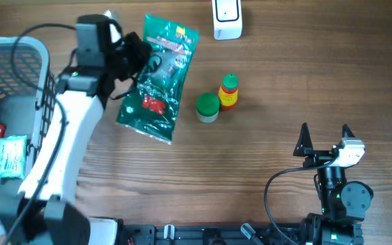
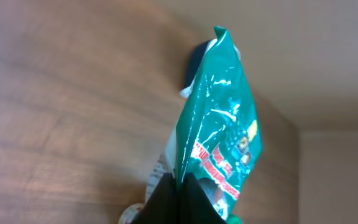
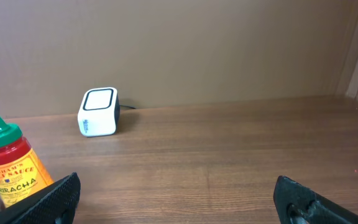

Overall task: Scan the item barcode
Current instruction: 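Lay green snack bag on table left of jar with left gripper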

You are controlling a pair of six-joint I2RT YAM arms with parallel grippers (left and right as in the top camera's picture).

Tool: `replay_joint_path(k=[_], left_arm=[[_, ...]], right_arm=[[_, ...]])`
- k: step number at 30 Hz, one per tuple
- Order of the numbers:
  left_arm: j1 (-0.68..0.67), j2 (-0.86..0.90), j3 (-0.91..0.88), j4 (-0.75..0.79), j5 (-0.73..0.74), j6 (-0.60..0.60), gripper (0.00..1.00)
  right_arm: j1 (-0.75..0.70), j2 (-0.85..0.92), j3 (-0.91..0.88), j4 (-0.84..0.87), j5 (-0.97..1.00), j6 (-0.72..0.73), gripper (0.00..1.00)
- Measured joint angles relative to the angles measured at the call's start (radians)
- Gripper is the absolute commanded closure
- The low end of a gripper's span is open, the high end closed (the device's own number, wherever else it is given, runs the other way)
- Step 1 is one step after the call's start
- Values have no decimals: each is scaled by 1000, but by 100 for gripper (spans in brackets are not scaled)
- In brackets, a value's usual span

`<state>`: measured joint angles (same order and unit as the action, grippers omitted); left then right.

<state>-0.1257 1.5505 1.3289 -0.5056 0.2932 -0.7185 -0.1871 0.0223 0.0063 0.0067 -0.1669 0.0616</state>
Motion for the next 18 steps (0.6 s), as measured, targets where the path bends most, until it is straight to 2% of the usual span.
replay_joint_path(k=[4,11,13,14,15,16,18], left_arm=[[-79,139,0,-94,-206,-164,96],[-217,297,0,-98,-319,-216,94],[-247,305,0,-98,-330,-220,82],[-252,305,0,-98,-331,-223,59],[-258,305,0,-101,-331,-223,27],[-262,305,0,-101,-332,-224,18],[-262,305,0,-103,-333,-227,14]], right_arm=[[0,0,0,0,0,0,0],[0,0,0,0,0,0,0],[0,0,0,0,0,0,0],[0,0,0,0,0,0,0],[0,0,0,0,0,0,0],[0,0,0,0,0,0,0],[0,0,0,0,0,0,0]])
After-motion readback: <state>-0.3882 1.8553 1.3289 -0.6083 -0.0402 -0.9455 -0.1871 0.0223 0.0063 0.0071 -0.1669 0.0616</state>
